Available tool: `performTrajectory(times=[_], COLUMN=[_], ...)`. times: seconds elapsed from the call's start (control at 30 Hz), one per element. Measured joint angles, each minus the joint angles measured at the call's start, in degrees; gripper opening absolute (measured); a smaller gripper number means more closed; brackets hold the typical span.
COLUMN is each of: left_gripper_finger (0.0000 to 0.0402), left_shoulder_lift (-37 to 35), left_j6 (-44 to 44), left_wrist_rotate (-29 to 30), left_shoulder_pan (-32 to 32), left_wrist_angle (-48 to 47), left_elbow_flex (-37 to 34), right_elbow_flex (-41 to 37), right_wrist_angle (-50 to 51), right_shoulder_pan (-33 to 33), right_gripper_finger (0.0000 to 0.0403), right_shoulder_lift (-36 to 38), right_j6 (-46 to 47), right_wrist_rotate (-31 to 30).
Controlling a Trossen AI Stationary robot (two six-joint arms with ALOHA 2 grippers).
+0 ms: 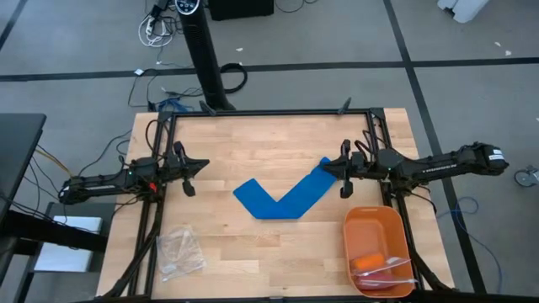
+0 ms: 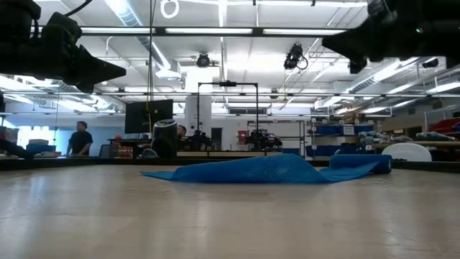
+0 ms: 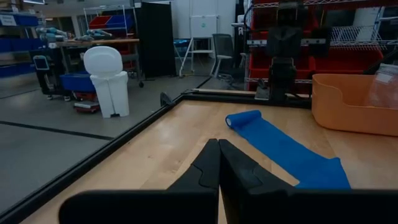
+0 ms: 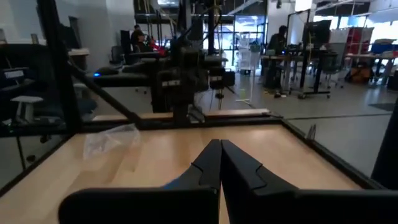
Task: Roll bandage
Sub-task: Roll the blue bandage
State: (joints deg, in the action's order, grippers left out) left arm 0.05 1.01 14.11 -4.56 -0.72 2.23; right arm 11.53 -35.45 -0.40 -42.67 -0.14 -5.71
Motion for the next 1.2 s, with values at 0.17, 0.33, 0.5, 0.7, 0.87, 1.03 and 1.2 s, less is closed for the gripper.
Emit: performTrajectory(times=[0.17,0.33,0.5,0.7,0.87,1.03,1.2], left_gripper_finger=[0.0006,0.0006,0.0006,0.0006,0.0006,0.0006,0.0006], left_shoulder_lift=[-0.02,-0.01,0.00,0.00,0.00,0.00,0.00], left_j6=[0.01,0.00,0.01,-0.01,0.00,0.00,-0.01], left_wrist_rotate=[0.00,0.00,0.00,0.00,0.00,0.00,0.00], left_shoulder_pan=[0.00,0.01,0.00,0.00,0.02,0.01,0.00], left_wrist_angle=[0.01,0.03,0.01,0.03,0.03,0.05,-0.04], left_elbow_flex=[-0.01,0.01,-0.01,0.00,-0.01,-0.01,-0.01], right_elbow_flex=[9.01,18.32,25.22,32.55,38.74,44.09,47.96], right_wrist_angle=[5.69,11.61,11.55,11.49,11.56,11.81,12.82], right_shoulder_pan=[-0.23,-0.21,-0.77,-1.85,-2.28,-2.75,-3.23], right_gripper_finger=[0.0017,0.0046,0.0076,0.0103,0.0112,0.0111,0.0120], right_shoulder_lift=[-10.10,-22.91,-34.72,-47.11,-56.88,-65.51,-71.10], right_j6=[2.25,0.22,0.83,5.63,8.39,12.75,16.32], right_wrist_rotate=[4.25,6.34,6.97,7.49,7.47,7.33,4.73])
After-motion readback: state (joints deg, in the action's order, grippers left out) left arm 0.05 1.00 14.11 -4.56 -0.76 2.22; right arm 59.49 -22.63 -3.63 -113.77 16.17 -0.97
